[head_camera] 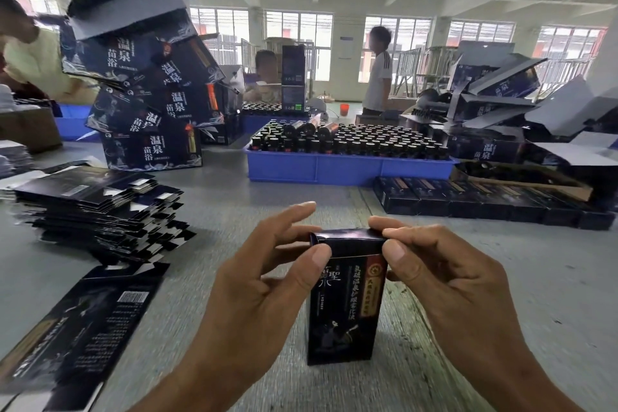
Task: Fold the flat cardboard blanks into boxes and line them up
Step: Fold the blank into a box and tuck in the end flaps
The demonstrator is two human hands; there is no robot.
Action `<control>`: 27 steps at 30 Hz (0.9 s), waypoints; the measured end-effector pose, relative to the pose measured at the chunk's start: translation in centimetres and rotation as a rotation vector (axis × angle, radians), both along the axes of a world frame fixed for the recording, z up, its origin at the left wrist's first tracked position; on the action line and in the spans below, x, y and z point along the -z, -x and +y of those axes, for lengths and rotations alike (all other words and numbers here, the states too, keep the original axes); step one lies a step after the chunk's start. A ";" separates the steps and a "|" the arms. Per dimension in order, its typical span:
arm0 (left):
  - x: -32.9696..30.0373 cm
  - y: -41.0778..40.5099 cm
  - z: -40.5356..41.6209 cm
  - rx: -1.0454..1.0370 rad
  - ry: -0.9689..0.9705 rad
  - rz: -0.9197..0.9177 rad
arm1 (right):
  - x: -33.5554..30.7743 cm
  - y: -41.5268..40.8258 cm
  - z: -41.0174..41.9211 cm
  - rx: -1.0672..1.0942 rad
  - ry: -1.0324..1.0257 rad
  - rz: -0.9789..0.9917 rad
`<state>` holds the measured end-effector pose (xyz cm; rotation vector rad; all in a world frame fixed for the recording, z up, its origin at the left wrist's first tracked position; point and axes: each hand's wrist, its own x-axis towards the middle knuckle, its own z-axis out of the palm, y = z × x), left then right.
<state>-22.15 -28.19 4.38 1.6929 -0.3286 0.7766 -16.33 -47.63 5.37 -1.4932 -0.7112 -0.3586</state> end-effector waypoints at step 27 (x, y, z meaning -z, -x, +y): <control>1.4 -0.8 1.5 -0.021 -0.296 0.072 | 1.1 -0.7 -0.1 0.156 0.310 -0.187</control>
